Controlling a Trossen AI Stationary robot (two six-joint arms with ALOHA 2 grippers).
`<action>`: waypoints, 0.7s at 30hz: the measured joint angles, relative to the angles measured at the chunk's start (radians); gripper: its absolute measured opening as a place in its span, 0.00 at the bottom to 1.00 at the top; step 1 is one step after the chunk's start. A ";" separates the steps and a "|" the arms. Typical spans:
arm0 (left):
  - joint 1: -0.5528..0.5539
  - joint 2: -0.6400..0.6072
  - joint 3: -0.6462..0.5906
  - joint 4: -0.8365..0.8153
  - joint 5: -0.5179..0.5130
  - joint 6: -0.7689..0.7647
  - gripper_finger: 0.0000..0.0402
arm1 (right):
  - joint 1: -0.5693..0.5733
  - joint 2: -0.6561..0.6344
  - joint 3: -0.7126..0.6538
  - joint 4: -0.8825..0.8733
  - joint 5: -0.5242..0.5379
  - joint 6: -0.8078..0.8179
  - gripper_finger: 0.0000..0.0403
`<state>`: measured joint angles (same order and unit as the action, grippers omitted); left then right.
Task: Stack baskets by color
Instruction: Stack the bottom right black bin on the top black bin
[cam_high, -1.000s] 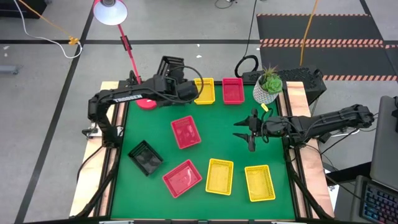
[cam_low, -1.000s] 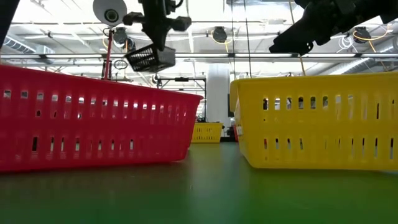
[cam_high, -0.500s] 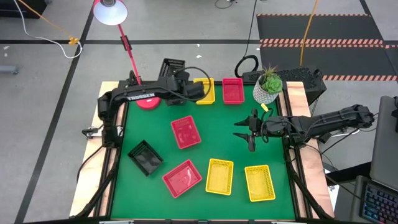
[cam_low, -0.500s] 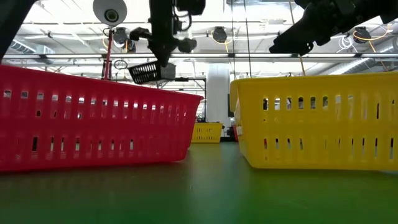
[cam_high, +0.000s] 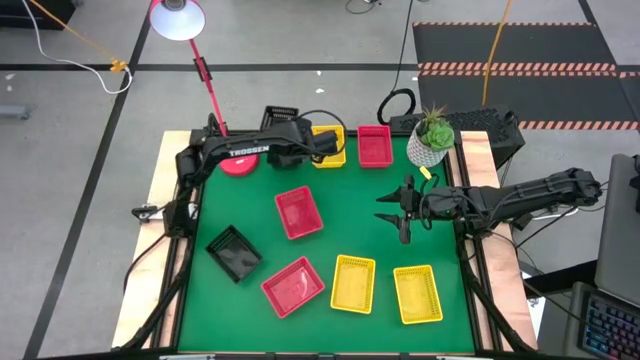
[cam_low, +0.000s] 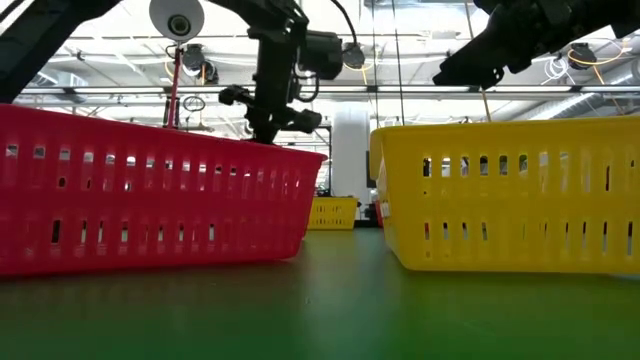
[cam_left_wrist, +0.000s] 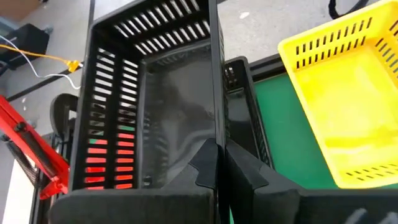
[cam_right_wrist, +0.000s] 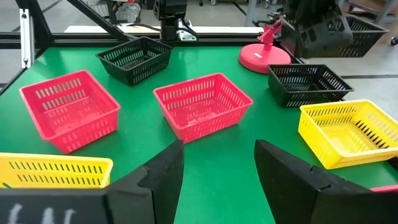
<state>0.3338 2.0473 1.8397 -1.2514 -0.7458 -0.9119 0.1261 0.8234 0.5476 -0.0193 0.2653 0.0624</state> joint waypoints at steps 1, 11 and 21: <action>0.002 0.000 0.000 0.004 0.007 0.002 0.04 | 0.000 0.000 0.000 0.000 0.000 0.000 0.47; 0.010 0.040 -0.001 0.042 0.015 0.011 0.04 | 0.000 0.000 0.000 0.000 0.000 -0.004 0.47; 0.011 0.064 -0.008 0.097 0.019 0.007 0.04 | 0.000 0.000 0.000 0.000 -0.004 -0.004 0.47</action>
<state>0.3453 2.1111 1.8318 -1.1547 -0.7264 -0.9049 0.1261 0.8232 0.5476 -0.0193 0.2615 0.0586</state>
